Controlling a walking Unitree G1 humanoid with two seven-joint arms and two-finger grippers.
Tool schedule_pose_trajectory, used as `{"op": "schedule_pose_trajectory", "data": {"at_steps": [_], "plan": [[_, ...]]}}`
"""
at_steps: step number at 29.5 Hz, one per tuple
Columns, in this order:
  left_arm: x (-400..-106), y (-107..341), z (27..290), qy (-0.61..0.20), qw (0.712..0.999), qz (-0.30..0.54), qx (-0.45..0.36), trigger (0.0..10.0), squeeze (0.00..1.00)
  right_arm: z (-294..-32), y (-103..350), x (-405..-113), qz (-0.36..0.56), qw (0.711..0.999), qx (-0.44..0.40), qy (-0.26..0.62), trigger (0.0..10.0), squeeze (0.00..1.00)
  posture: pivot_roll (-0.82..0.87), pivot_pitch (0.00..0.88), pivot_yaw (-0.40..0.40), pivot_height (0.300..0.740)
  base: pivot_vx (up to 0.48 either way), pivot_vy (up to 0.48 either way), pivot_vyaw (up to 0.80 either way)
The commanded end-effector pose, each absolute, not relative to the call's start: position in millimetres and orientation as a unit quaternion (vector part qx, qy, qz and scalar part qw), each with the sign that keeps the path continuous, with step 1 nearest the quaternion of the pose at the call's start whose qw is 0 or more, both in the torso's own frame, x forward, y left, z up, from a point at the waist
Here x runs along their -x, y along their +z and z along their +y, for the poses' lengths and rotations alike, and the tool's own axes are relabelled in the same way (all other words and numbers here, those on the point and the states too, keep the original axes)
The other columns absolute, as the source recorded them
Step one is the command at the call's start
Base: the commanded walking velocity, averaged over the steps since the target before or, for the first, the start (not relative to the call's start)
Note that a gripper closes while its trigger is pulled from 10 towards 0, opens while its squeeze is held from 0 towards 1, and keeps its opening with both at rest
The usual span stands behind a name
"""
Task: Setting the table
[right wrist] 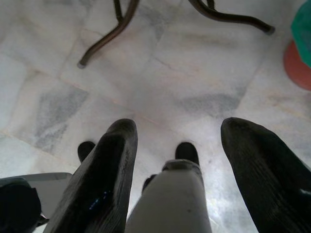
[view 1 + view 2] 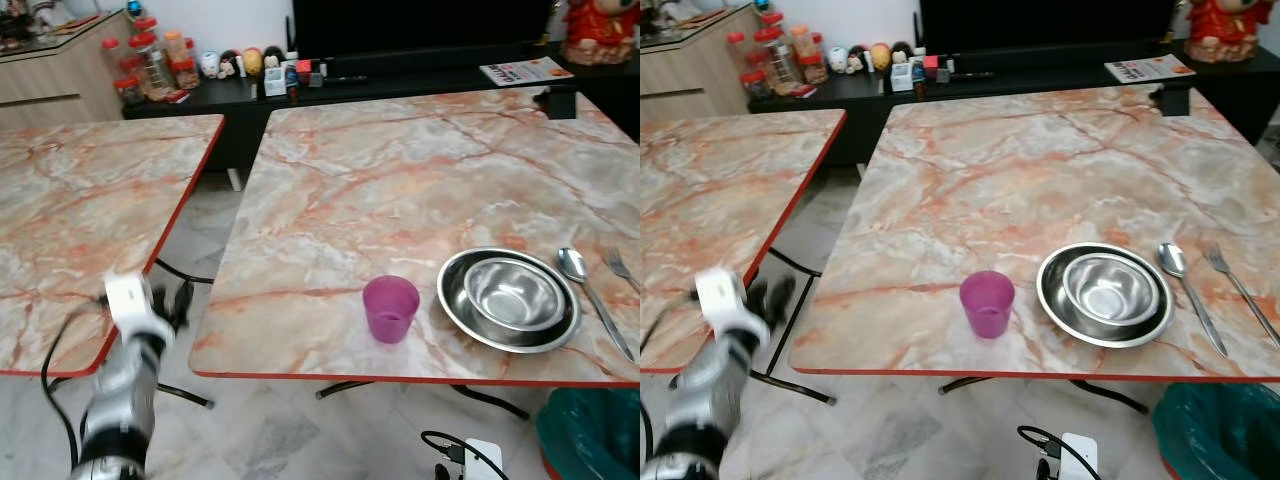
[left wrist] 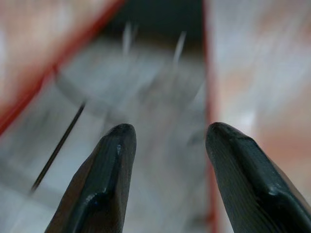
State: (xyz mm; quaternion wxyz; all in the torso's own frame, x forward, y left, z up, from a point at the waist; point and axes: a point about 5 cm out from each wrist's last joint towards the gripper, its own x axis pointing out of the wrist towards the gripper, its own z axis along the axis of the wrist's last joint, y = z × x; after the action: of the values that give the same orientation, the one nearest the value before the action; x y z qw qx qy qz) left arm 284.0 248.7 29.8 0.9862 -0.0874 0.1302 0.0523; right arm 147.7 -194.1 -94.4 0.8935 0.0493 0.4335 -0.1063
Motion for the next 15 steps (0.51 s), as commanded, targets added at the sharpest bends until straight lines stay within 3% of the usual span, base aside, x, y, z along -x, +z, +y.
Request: {"op": "schedule_pose_trajectory", "data": {"at_steps": [1, 5, 15], "plan": [[-270.7, 13.2, 252.2, 0.072, 0.981, 0.166, 0.071, 10.0, 0.00, -190.3, -95.5, -146.5, 0.438, 0.892, -0.052, -0.100, 10.0, 0.00, -0.05, 0.000, 0.124, 0.740, 0.000, 0.000, 0.00], [-241.8, -18.5, 250.1, 0.092, 0.966, 0.232, 0.068, 10.0, 0.00, -191.4, -96.0, -145.0, 0.439, 0.891, -0.051, -0.101, 10.0, 0.00, -0.06, 0.000, 0.121, 0.740, 0.000, 0.000, 0.00], [-216.3, -41.5, 249.5, 0.152, 0.947, 0.271, 0.080, 10.0, 0.00, -192.6, -94.6, -148.2, 0.437, 0.893, -0.047, -0.096, 10.0, 0.00, -0.06, 0.000, 0.111, 0.740, 0.000, 0.000, 0.00]]}}
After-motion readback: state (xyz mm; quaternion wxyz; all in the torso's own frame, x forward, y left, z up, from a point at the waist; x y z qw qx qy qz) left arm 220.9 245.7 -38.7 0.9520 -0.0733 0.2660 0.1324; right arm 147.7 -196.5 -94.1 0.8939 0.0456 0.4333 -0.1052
